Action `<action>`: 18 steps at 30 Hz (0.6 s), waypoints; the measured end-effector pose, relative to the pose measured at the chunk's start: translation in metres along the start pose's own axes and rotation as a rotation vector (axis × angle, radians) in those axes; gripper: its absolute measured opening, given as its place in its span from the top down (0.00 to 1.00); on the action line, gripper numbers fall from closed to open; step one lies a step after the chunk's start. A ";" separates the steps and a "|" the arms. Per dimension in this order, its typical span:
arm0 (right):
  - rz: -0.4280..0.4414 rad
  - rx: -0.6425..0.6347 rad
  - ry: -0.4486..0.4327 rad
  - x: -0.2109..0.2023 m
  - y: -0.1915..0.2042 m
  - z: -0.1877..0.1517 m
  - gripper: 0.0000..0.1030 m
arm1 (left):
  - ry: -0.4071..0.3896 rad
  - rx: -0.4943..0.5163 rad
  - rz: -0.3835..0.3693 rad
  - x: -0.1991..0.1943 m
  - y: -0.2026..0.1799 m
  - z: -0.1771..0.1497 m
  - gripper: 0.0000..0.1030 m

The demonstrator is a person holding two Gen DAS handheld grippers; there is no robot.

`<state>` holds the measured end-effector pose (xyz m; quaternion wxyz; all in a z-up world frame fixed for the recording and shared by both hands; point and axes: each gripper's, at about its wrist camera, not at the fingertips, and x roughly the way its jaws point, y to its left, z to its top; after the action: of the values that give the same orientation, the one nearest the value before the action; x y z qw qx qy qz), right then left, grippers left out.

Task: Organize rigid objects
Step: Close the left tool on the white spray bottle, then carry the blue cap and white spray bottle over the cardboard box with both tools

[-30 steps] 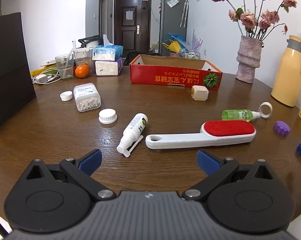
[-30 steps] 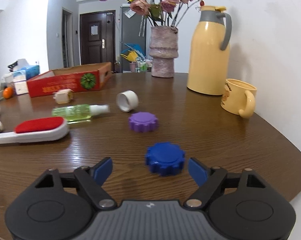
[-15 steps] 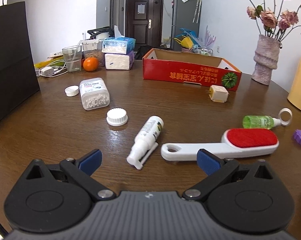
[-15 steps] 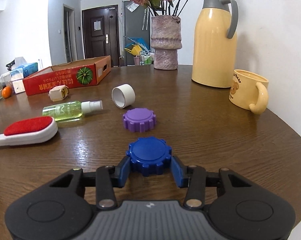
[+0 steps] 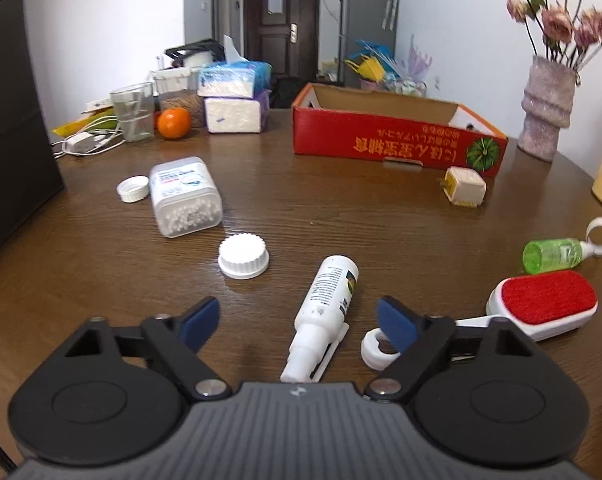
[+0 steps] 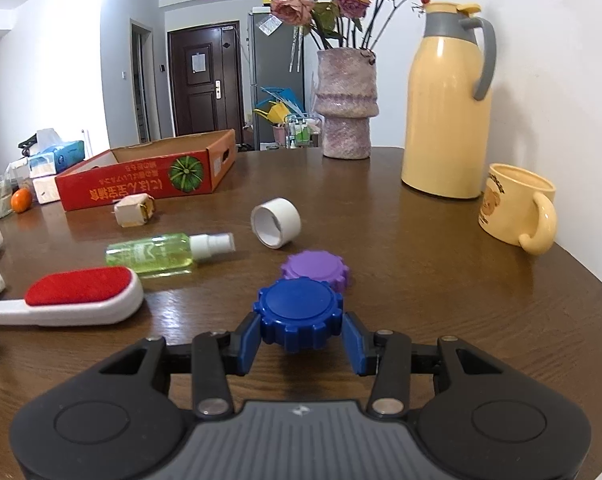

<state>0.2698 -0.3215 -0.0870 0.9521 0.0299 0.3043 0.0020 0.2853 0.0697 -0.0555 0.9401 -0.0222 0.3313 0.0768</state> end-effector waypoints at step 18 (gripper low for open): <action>0.054 -0.065 -0.014 0.010 0.055 0.026 0.58 | 0.087 0.049 -0.073 0.035 -0.001 0.009 0.71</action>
<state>0.2939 -0.2677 -0.0688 0.9543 0.0074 0.2964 0.0374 0.3178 0.0741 -0.0707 0.9273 -0.0145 0.3726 0.0334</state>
